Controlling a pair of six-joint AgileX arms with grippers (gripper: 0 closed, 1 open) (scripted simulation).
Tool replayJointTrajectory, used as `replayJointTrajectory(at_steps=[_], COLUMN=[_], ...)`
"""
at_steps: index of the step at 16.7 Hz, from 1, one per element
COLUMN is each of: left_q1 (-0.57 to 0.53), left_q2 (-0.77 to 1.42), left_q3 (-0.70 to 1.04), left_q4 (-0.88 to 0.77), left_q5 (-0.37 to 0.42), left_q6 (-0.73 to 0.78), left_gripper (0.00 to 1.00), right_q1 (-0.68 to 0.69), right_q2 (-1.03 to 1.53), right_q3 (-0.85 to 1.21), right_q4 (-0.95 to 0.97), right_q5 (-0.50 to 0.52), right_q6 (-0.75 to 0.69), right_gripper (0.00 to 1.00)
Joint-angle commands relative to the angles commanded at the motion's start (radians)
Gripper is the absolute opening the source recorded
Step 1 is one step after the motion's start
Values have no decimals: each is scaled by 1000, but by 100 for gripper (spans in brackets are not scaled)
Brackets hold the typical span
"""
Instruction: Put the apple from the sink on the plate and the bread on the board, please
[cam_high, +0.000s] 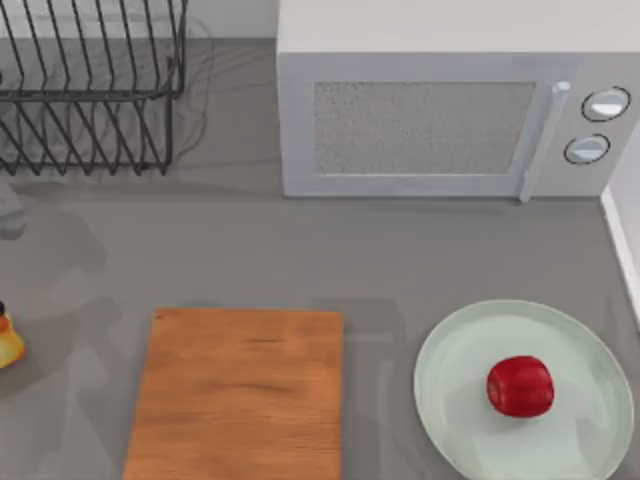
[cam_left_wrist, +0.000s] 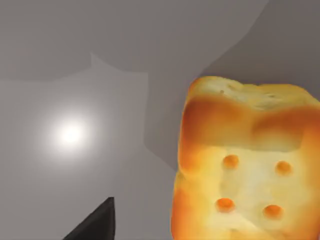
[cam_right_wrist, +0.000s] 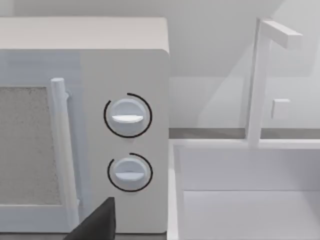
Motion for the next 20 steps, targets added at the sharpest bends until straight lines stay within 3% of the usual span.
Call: replayJointTrajectory(at_steps=[4, 11, 20], left_q1=[12, 10, 16], left_q2=[134, 147, 265], left_q3=[87, 89, -61], left_q4=[-89, -95, 174], left_q5=[-4, -6, -6], left_q6=[90, 98, 103], left_gripper=[100, 100, 100], right_q1=[0, 0, 0], right_q2=[0, 0, 0], right_q3=[0, 0, 0], right_q4=[0, 0, 0], right_q5=[0, 0, 0], right_q6=[0, 0, 0], right_gripper=[100, 100, 100])
